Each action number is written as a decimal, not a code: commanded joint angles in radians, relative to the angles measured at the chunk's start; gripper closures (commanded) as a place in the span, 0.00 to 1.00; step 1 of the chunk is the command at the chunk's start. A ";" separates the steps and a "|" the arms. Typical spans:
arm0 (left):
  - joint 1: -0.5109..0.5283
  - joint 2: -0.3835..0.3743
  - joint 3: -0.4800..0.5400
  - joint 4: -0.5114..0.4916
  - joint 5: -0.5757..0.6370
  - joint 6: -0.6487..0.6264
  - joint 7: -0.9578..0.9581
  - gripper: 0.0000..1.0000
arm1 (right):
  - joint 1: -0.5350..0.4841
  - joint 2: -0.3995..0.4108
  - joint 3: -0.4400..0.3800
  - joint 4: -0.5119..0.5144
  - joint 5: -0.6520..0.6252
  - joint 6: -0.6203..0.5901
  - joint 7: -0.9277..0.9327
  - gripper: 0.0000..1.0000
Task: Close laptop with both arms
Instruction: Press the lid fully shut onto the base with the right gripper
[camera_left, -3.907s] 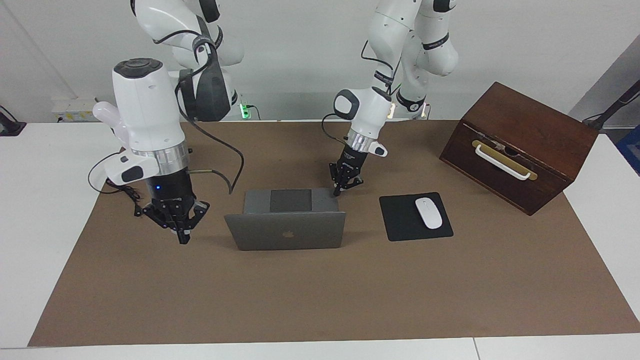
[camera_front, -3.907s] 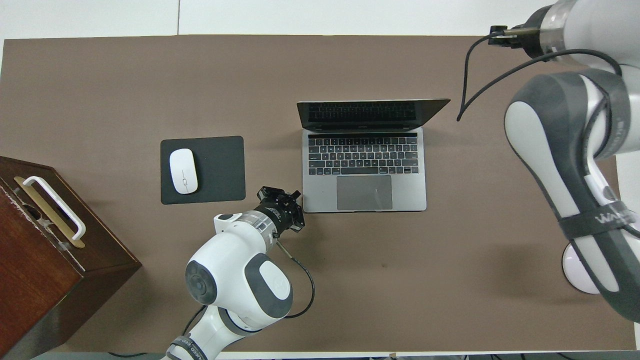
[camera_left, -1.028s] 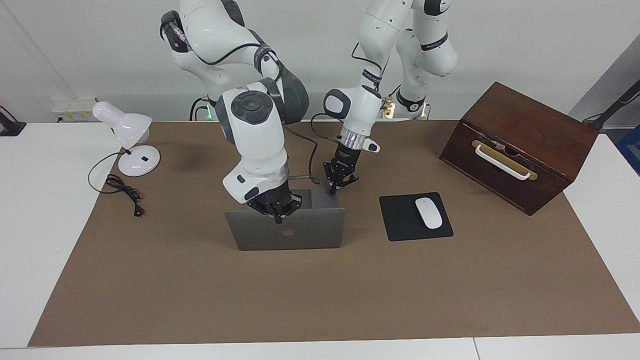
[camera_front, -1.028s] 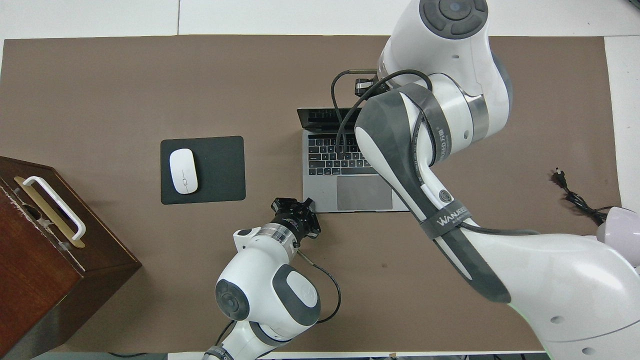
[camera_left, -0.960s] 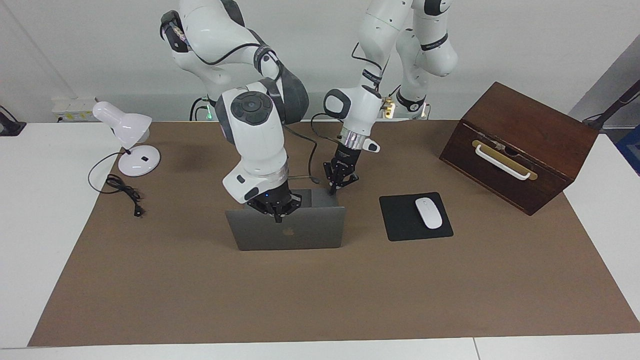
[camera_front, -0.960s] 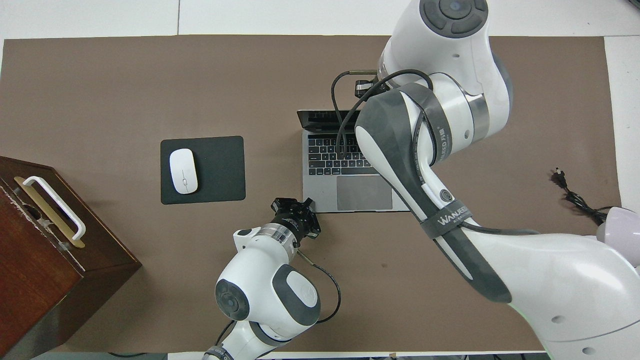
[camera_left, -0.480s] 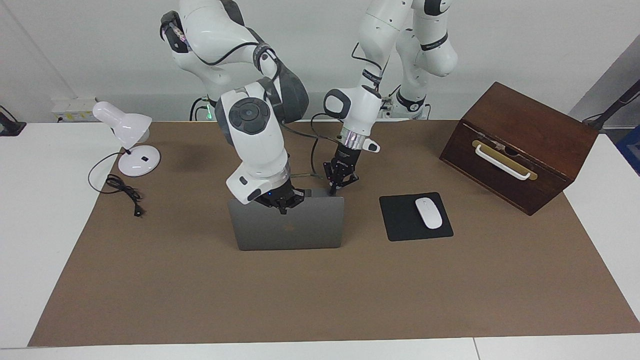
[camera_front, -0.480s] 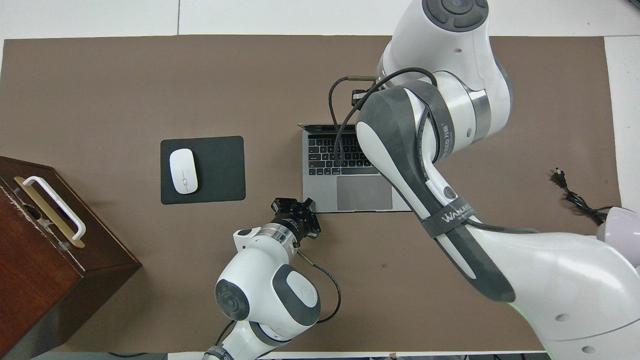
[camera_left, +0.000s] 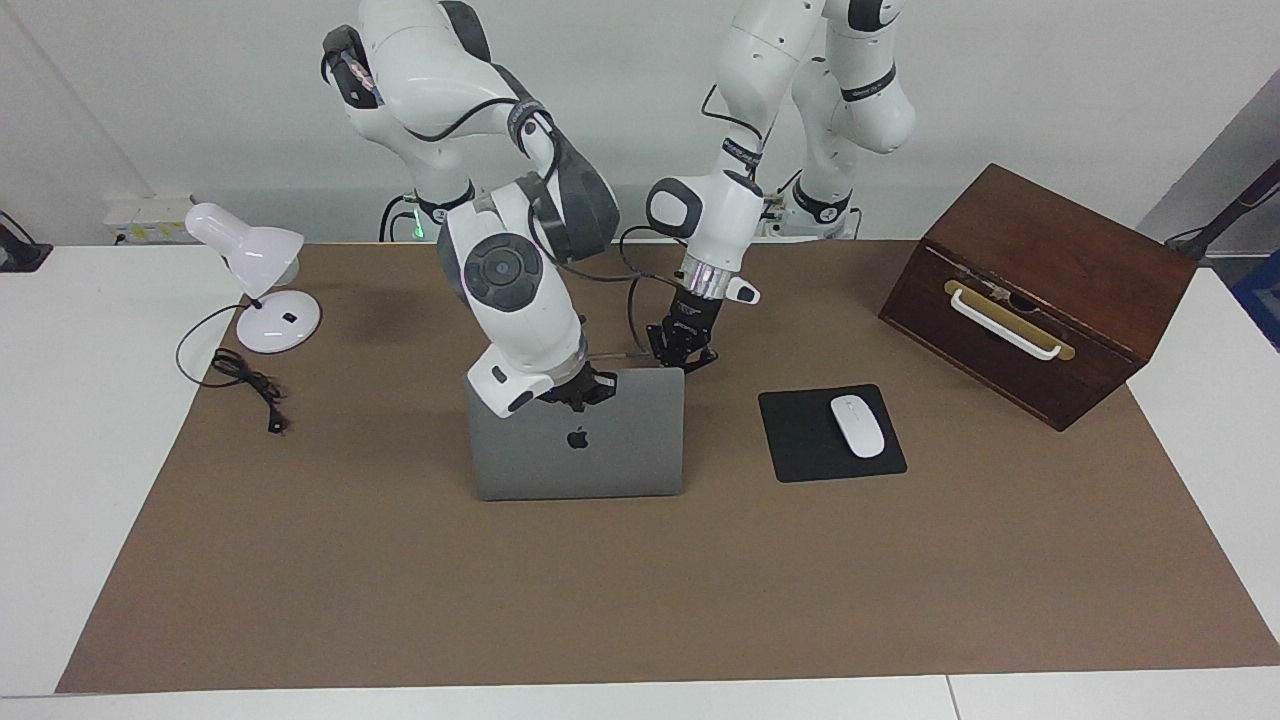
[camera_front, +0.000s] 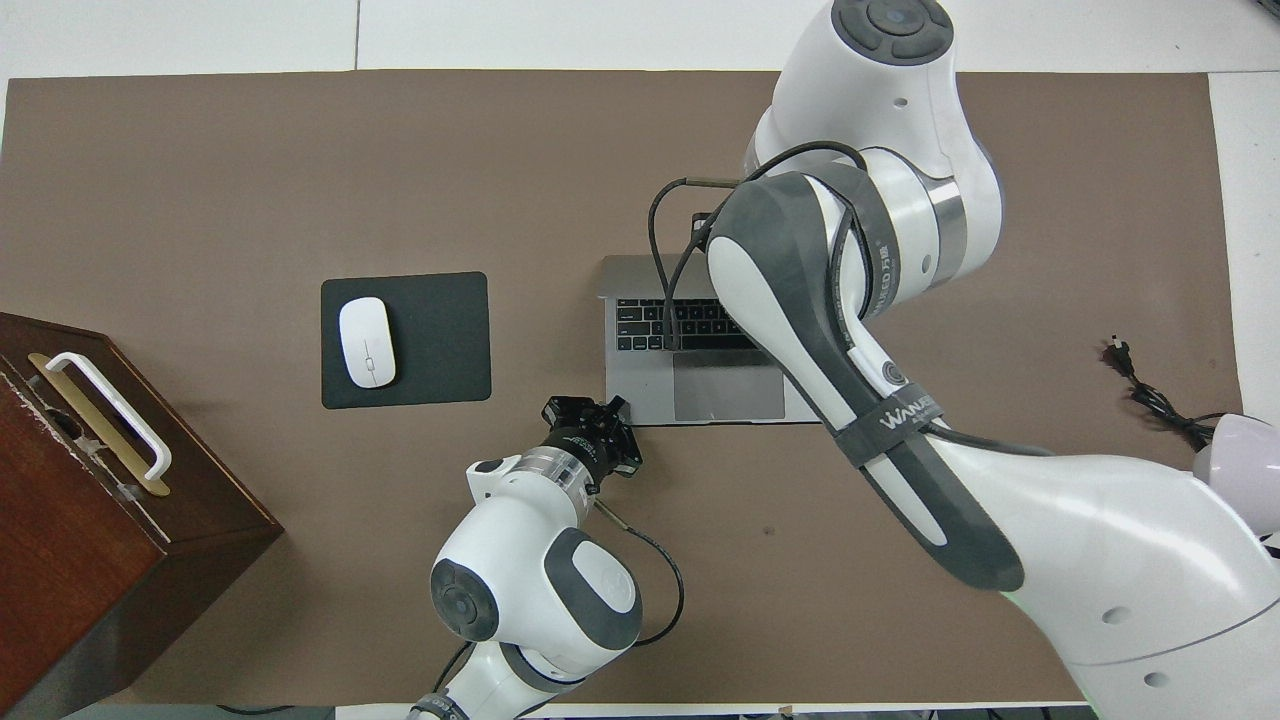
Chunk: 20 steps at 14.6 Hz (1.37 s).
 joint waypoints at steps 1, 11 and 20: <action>-0.034 0.057 0.004 -0.015 -0.047 -0.003 -0.002 1.00 | -0.017 -0.012 0.018 -0.070 0.044 -0.009 0.032 1.00; -0.053 0.057 0.004 -0.023 -0.062 0.009 -0.002 1.00 | -0.024 -0.030 0.018 -0.146 0.043 -0.071 0.032 1.00; -0.060 0.057 0.004 -0.023 -0.064 0.016 -0.002 1.00 | -0.024 -0.030 0.018 -0.204 0.041 -0.072 0.032 1.00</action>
